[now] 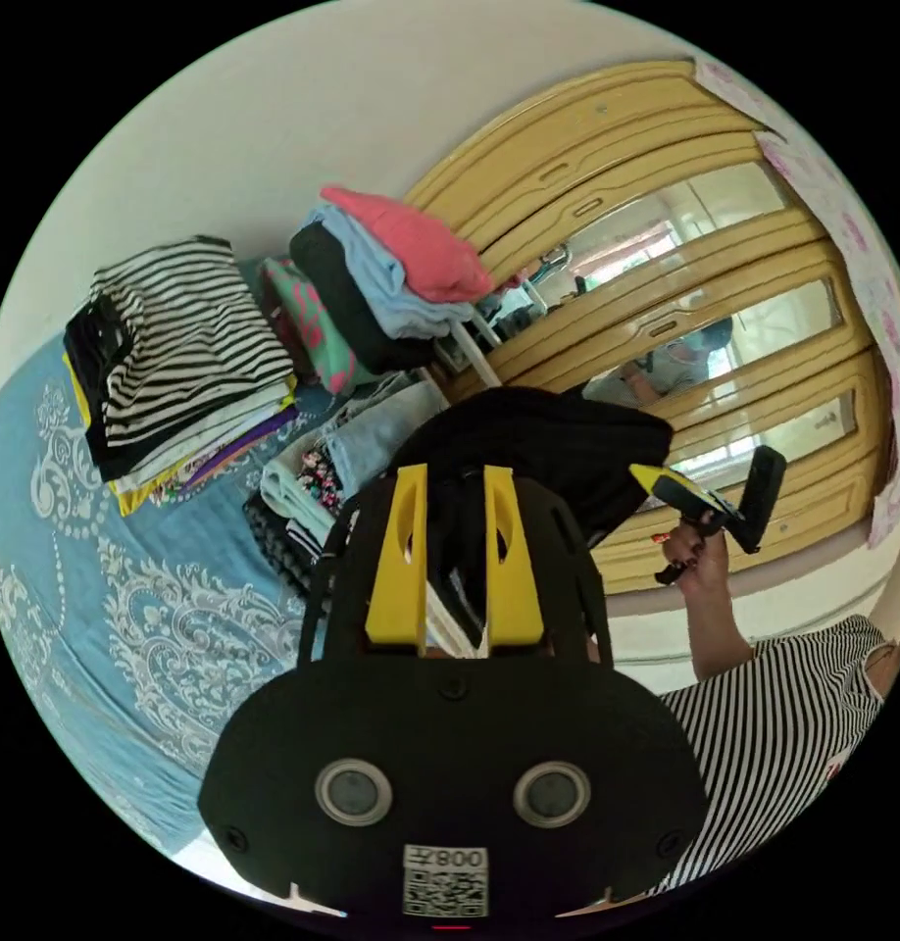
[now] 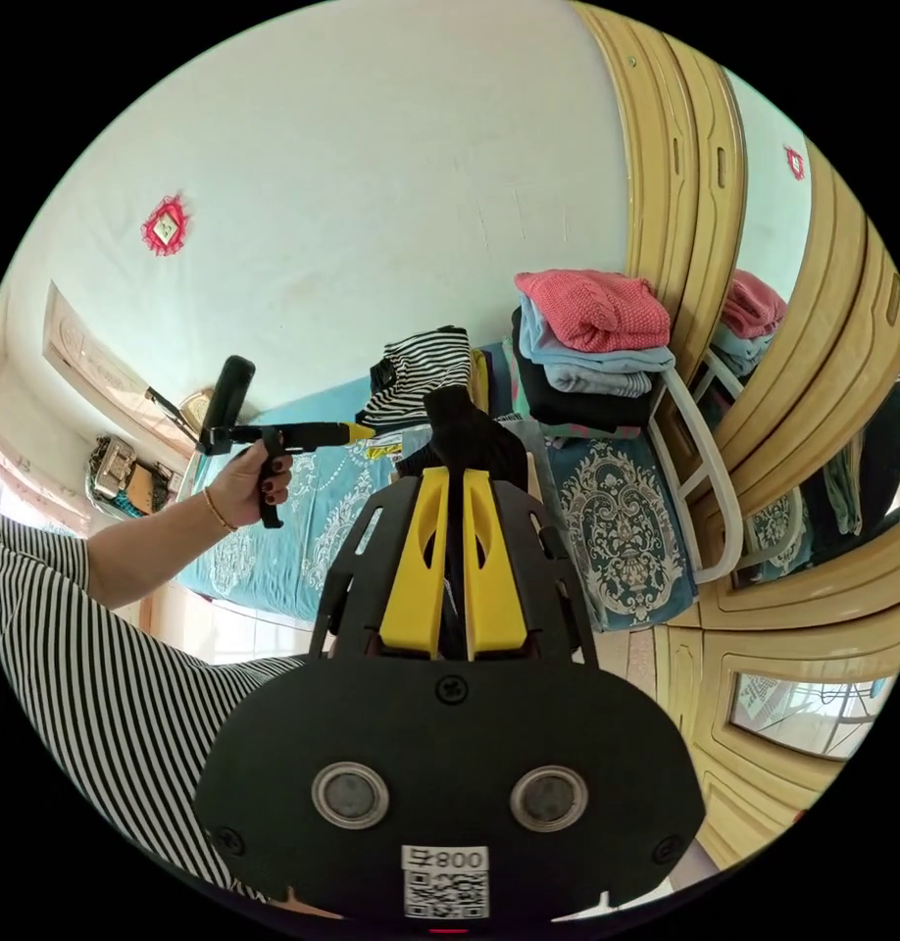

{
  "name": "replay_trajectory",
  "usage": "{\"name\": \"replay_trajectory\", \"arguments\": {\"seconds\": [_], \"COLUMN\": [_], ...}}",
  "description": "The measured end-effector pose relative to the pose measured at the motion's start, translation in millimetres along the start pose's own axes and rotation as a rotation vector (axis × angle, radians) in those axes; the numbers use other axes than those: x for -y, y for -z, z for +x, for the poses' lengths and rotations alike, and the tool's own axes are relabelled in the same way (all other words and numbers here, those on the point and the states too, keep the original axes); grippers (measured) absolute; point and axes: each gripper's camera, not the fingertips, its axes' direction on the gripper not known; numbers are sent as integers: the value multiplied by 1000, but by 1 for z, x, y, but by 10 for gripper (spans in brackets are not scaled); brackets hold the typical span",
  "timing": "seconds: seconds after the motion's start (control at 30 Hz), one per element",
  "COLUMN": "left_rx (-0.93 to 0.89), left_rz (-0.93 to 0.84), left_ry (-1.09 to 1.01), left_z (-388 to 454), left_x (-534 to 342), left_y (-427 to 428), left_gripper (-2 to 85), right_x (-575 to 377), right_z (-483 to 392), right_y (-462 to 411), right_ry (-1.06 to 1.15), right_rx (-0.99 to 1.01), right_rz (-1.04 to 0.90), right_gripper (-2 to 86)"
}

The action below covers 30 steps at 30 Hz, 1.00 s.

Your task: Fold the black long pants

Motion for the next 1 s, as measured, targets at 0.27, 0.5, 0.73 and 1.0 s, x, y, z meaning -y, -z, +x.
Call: {"name": "replay_trajectory", "arguments": {"seconds": [0.27, 0.5, 0.73, 1.0], "left_rx": [153, 255, 122, -158], "left_rz": [-80, -168, -43, 156], "left_ry": [-51, -84, -126, -94], "left_z": [34, 72, 141, 215], "left_x": [-45, -81, -158, -300], "left_y": [-28, -29, 43, 156], "left_gripper": [95, 43, 25, 22], "right_x": [-18, -35, -58, -79], "right_z": [-6, -3, 9, 21], "right_y": [5, 4, 25, 78], "right_ry": [25, 25, 39, 110], "right_rx": [29, 59, 137, 296], "right_rz": [1, -3, 38, 146], "right_gripper": [20, 19, 19, 18]}}
